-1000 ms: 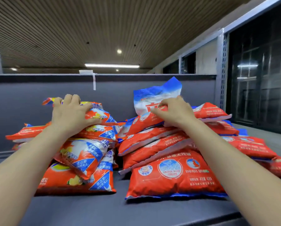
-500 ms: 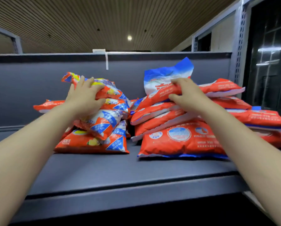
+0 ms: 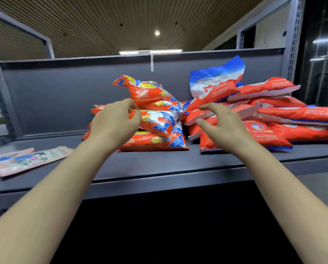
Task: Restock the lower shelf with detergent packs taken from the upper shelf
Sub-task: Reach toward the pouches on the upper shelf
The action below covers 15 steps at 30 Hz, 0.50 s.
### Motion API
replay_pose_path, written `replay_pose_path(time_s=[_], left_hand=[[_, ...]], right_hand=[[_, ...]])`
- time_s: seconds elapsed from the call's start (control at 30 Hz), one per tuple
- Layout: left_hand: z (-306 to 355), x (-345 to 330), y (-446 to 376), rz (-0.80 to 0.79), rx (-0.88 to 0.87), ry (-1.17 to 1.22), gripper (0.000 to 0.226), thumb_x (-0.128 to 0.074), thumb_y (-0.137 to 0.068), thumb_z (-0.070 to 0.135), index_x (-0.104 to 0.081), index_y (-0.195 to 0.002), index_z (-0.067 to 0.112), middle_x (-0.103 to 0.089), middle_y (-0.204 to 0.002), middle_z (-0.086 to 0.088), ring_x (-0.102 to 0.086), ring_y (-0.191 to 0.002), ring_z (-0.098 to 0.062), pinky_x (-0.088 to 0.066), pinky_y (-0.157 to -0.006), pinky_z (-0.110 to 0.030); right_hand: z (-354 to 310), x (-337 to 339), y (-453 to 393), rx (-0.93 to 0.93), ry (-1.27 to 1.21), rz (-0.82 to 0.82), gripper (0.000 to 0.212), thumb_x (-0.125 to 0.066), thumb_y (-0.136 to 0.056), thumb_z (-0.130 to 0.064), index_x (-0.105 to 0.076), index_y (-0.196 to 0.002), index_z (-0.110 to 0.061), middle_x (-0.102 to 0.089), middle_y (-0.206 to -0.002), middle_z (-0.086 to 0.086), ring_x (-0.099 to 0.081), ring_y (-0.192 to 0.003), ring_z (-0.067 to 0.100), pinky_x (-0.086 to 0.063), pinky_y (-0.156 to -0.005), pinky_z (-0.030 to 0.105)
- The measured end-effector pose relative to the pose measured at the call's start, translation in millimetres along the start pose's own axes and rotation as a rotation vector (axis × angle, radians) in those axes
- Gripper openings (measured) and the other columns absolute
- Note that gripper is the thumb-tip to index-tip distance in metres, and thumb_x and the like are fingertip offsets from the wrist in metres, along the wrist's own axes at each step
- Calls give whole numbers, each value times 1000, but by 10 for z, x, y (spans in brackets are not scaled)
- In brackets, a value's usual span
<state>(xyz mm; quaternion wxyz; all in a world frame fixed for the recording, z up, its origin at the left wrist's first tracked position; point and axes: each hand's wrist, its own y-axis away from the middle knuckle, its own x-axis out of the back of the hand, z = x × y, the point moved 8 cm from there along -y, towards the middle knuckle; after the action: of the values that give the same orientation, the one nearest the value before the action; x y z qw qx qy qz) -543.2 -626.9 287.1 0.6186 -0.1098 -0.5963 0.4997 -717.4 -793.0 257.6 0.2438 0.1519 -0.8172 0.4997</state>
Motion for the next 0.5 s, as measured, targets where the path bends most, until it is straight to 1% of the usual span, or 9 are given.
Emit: replay_pose_path(time_s=[0.07, 0.13, 0.17, 0.23, 0.27, 0.33, 0.4, 0.47, 0.5], left_hand=[[-165, 170, 255, 20, 16, 83, 24, -50, -91, 34, -64, -107, 22, -69, -109, -1, -61, -102, -28, -48, -81, -36], [-365, 330, 514, 18, 29, 155, 22, -53, -90, 33, -65, -104, 22, -70, -105, 0, -63, -99, -27, -50, -85, -40], [-473, 420, 639, 23, 33, 176, 20, -54, -90, 33, -65, -103, 23, -70, -104, 2, -63, -98, -25, -50, -85, -42], [-701, 620, 877, 44, 45, 194, 16, -56, -89, 31, -65, -100, 24, -70, -99, 7, -64, -94, -21, -51, -84, -41], [-824, 724, 991, 53, 55, 202, 14, -57, -89, 30, -65, -99, 24, -69, -96, 10, -64, -93, -19, -51, -84, -40], [-1101, 909, 1219, 57, 92, 219, 11, -57, -90, 29, -64, -97, 26, -67, -93, 14, -64, -92, -17, -51, -86, -41], [-1406, 1075, 1451, 41, 144, 220, 12, -55, -89, 36, -63, -96, 29, -67, -95, 15, -64, -93, -16, -50, -88, -42], [-1728, 1226, 1689, 31, 199, 203, 14, -53, -87, 40, -62, -93, 32, -67, -95, 17, -64, -93, -15, -50, -87, -41], [-1889, 1301, 1808, 31, 227, 194, 10, -54, -88, 38, -62, -92, 33, -68, -93, 18, -65, -91, -14, -50, -86, -40]], right_hand=[[-258, -63, 238, 2, -88, 7, 34, -62, -89, -19, -60, -123, -14, -60, -125, 2, -54, -112, 19, -32, -88, 12], [-505, -127, 464, 12, -162, 15, 32, -64, -88, -15, -61, -121, -13, -62, -121, 1, -56, -105, 13, -34, -83, 4], [-621, -166, 568, 16, -186, 14, 32, -64, -88, -15, -61, -120, -13, -63, -121, 1, -56, -107, 11, -35, -84, 5], [-834, -261, 761, 8, -231, -1, 32, -64, -89, -16, -62, -121, -14, -64, -120, -1, -56, -112, 11, -37, -91, 13], [-937, -317, 852, 2, -255, -13, 33, -64, -89, -17, -61, -121, -16, -63, -120, -4, -55, -113, 9, -37, -93, 15], [-1155, -447, 1017, -6, -291, -43, 33, -62, -89, -20, -61, -122, -19, -63, -120, -8, -55, -113, 4, -37, -95, 15], [-1391, -595, 1171, -5, -328, -69, 31, -62, -89, -22, -61, -120, -24, -62, -117, -12, -54, -111, 0, -37, -94, 13], [-1636, -759, 1320, 9, -376, -94, 29, -62, -89, -24, -61, -118, -30, -62, -114, -18, -54, -110, -5, -37, -93, 7], [-1761, -855, 1393, 24, -388, -110, 30, -62, -88, -24, -61, -117, -31, -62, -114, -20, -54, -110, -7, -37, -93, 5]])
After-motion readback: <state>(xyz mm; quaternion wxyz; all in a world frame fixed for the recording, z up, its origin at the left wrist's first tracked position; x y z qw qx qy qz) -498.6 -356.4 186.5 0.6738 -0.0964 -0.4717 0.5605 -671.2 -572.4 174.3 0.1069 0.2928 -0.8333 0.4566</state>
